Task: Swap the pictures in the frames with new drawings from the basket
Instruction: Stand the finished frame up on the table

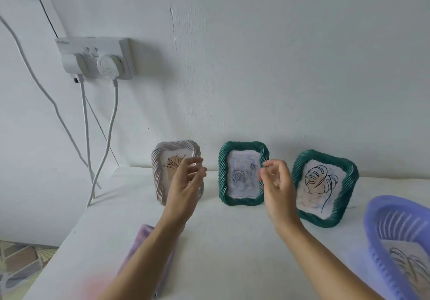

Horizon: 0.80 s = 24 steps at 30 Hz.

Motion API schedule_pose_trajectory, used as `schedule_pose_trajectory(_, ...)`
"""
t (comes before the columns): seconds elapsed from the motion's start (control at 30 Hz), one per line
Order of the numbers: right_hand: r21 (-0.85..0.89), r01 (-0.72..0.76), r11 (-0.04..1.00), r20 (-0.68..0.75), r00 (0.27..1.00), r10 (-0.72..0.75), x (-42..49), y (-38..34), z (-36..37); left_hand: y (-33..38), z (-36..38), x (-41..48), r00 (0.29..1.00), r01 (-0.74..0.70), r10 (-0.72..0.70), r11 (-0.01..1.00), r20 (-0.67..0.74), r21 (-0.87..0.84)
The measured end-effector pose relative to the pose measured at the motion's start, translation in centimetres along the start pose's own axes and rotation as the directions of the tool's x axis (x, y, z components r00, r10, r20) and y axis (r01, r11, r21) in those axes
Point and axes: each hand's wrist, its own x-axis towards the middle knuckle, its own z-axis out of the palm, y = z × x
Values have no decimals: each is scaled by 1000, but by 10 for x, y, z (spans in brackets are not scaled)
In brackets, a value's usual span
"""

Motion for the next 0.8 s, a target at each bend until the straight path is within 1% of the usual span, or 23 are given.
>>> schedule_pose_trajectory(0.07,-53,-37,998,-16,999,37,-2,13,-11,-15,22,-3,999,37,-38,999,16,23)
schedule_pose_trajectory(0.17,-142,-53,989,31,998,58,2,31,-17,-38,48,-6,996,85,-88,992,32,97)
schedule_pose_trajectory(0.3,-158,-109,981,112,986,127,15,36,-17,-57,62,-3,994,89,-99,972,38,218)
schedule_pose_trajectory(0.37,-174,-150,973,144,974,176,22,36,-14,-61,62,2,993,95,-107,972,43,213)
schedule_pose_trajectory(0.43,-159,-205,966,163,959,231,29,37,-10,-60,62,9,988,124,-137,980,71,158)
schedule_pose_trajectory(0.5,-145,-266,953,169,943,288,36,41,-5,-59,62,17,980,168,-177,980,86,106)
schedule_pose_trajectory(0.57,-152,-301,942,165,932,324,42,46,-1,-58,62,22,978,186,-195,977,79,106)
schedule_pose_trajectory(0.73,-135,-337,932,157,921,356,44,66,3,-62,64,28,974,185,-199,974,104,129)
schedule_pose_trajectory(0.8,-115,-338,934,156,923,353,42,67,1,-62,64,27,972,189,-202,976,119,110)
